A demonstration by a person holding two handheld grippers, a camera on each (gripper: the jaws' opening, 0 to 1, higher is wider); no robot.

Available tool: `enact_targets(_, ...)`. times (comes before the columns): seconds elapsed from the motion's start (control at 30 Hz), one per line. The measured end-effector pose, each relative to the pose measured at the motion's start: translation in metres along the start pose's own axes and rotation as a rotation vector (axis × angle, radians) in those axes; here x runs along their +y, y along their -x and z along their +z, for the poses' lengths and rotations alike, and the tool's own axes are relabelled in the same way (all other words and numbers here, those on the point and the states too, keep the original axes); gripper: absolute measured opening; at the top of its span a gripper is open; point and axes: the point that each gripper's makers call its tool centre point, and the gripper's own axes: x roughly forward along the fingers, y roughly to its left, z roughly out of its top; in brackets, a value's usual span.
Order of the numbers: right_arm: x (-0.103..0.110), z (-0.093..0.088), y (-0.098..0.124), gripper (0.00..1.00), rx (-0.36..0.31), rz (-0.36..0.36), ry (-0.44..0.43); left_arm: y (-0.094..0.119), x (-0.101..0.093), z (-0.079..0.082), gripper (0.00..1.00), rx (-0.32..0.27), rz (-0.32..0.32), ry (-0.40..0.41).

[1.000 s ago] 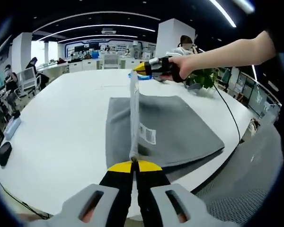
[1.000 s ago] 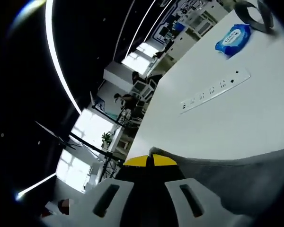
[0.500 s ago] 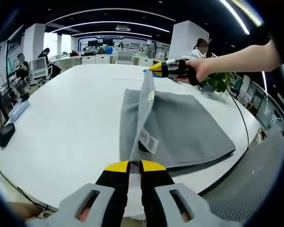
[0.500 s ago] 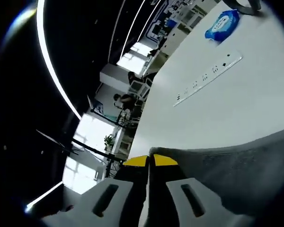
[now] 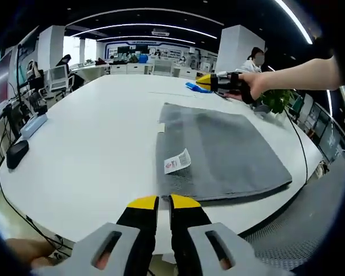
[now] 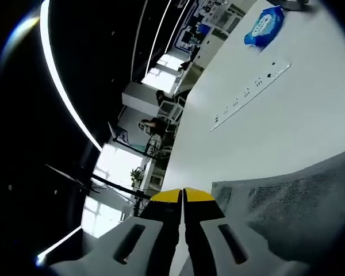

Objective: Fold the towel on the table until its edges align and the towel forms a compact rectangular stack.

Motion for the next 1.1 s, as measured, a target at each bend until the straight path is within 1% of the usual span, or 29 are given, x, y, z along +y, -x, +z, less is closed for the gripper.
enact_targets(0.1,-0.003,0.004,0.01,0.0,-0.006,-0.006,-0.002,0.001,-0.006,0.005,0.07,-0.01,-0.017,-0.007)
enact_targets(0.17,-0.006,0.013,0.018,0.0,-0.013,-0.016,-0.006,0.004,-0.01,0.009,0.08,-0.007,-0.034,-0.044)
enact_targets(0.23,-0.006,0.024,0.029,0.0,-0.024,-0.02,0.004,0.005,-0.008,0.012,0.09,0.0,-0.032,-0.068)
enact_targets(0.3,-0.007,0.039,0.039,0.0,-0.045,-0.027,0.028,0.009,-0.007,0.018,0.1,-0.013,-0.035,-0.083)
enact_targets(0.43,-0.008,0.06,0.065,0.0,-0.086,-0.045,0.049,0.015,-0.009,0.037,0.1,-0.056,-0.045,-0.096)
enact_targets(0.5,-0.01,0.069,0.077,0.0,-0.107,-0.049,0.05,0.017,-0.015,0.05,0.1,-0.07,-0.061,-0.13)
enact_targets(0.57,-0.01,0.074,0.087,0.0,-0.136,-0.051,0.045,0.018,-0.021,0.06,0.11,-0.076,-0.079,-0.168)
enact_targets(0.63,-0.01,0.077,0.1,0.0,-0.159,-0.048,0.035,0.019,-0.03,0.072,0.11,-0.086,-0.099,-0.219)
enact_targets(0.77,-0.013,0.082,0.121,0.01,-0.198,-0.043,0.008,0.021,-0.05,0.092,0.11,-0.114,-0.142,-0.269)
enact_targets(0.83,-0.013,0.084,0.132,0.01,-0.215,-0.041,0.004,0.019,-0.062,0.1,0.11,-0.126,-0.171,-0.291)
enact_targets(0.9,-0.014,0.085,0.142,0.01,-0.233,-0.037,0.0,0.016,-0.074,0.103,0.11,-0.118,-0.205,-0.318)
enact_targets(0.97,-0.016,0.083,0.149,0.01,-0.225,-0.041,0.016,0.012,-0.085,0.106,0.11,-0.109,-0.232,-0.351)
enact_targets(1.0,-0.02,0.077,0.153,0.01,-0.2,-0.05,0.034,0.01,-0.093,0.107,0.11,-0.1,-0.251,-0.382)
enact_targets(1.03,-0.023,0.074,0.156,0.01,-0.188,-0.057,0.039,0.009,-0.096,0.107,0.11,-0.099,-0.257,-0.393)
enact_targets(1.07,-0.028,0.072,0.16,0.01,-0.186,-0.067,0.037,0.005,-0.105,0.11,0.11,-0.101,-0.271,-0.415)
enact_targets(1.1,-0.031,0.071,0.163,0.01,-0.188,-0.072,0.035,0.003,-0.112,0.112,0.11,-0.103,-0.284,-0.421)
